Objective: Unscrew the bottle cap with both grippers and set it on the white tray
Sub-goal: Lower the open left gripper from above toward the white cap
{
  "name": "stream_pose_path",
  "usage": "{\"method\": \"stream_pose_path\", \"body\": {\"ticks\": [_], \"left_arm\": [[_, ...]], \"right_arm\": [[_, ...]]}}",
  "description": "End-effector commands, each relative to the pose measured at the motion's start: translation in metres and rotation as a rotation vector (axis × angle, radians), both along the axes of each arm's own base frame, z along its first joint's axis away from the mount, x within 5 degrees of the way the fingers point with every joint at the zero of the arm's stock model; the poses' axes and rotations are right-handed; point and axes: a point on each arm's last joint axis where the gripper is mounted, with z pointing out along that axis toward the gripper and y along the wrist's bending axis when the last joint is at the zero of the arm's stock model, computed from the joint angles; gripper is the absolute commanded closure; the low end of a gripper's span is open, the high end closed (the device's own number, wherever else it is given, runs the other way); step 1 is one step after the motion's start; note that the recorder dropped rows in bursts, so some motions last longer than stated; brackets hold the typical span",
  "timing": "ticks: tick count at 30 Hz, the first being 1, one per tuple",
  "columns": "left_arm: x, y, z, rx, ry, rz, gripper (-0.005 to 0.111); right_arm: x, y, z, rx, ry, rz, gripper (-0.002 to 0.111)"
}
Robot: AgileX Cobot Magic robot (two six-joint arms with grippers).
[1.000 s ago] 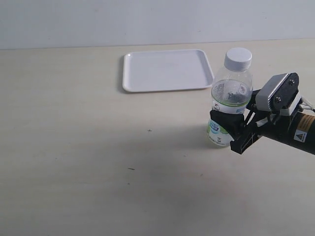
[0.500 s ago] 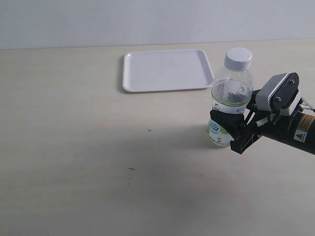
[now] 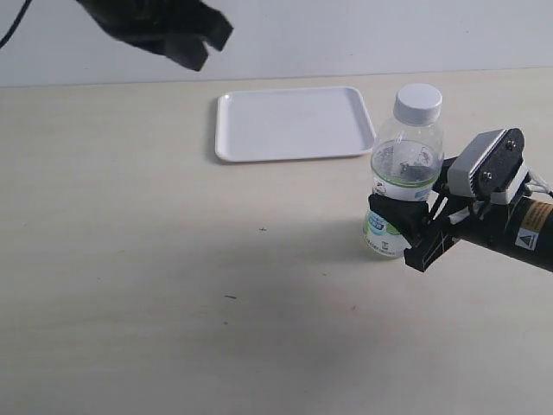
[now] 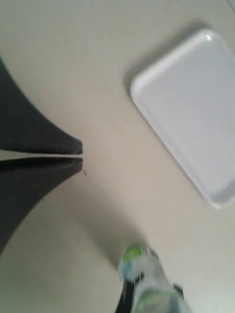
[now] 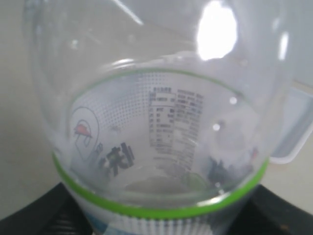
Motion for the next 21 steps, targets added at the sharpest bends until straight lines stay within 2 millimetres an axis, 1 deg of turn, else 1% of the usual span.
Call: {"method": "stream_pose_path", "body": {"ticks": [1, 2, 3, 4, 5, 6, 7, 9, 11, 14, 19, 21], "left_arm": [[-0.028, -0.033, 0.023, -0.145, 0.084, -0.107, 0.070], [-0.033, -0.039, 0.025, -0.165, 0.087, -0.124, 0.060], [-0.037, -0.044, 0.030, -0.180, 0.075, -0.140, 0.044], [-0.039, -0.048, 0.032, -0.191, 0.063, -0.148, 0.036], [-0.041, -0.052, 0.035, -0.203, 0.055, -0.151, 0.030], [-0.043, -0.055, 0.038, -0.221, 0.063, -0.139, 0.029], [-0.044, -0.058, 0.041, -0.235, 0.067, -0.129, 0.030], [-0.042, -0.064, 0.044, -0.243, 0.084, -0.126, 0.036], [-0.039, -0.070, 0.044, -0.250, 0.115, -0.133, 0.039], [-0.032, -0.079, 0.041, -0.254, 0.156, -0.131, 0.039], [-0.019, -0.102, 0.017, -0.171, 0.182, -0.136, 0.039], [-0.017, -0.112, 0.012, -0.145, 0.173, -0.152, 0.039]], "right_arm": [[0.001, -0.002, -0.001, -0.027, 0.001, -0.005, 0.108], [0.001, -0.002, -0.001, -0.027, 0.001, -0.005, 0.108], [0.001, -0.002, -0.001, -0.027, 0.001, -0.005, 0.108], [0.001, -0.002, -0.001, -0.032, -0.003, -0.003, 0.108], [0.001, -0.002, -0.001, -0.032, -0.003, -0.003, 0.108], [0.001, -0.002, -0.001, -0.032, -0.003, -0.003, 0.108], [0.001, -0.002, -0.001, -0.033, -0.001, -0.001, 0.108], [0.001, -0.002, -0.001, -0.033, -0.001, -0.001, 0.108], [0.001, -0.002, -0.001, -0.033, -0.001, -0.001, 0.108], [0.001, -0.002, -0.001, -0.037, -0.003, 0.000, 0.108], [0.001, -0.001, -0.002, -0.067, -0.019, 0.018, 0.108], [0.000, -0.002, -0.003, -0.074, -0.010, 0.017, 0.108]]}}
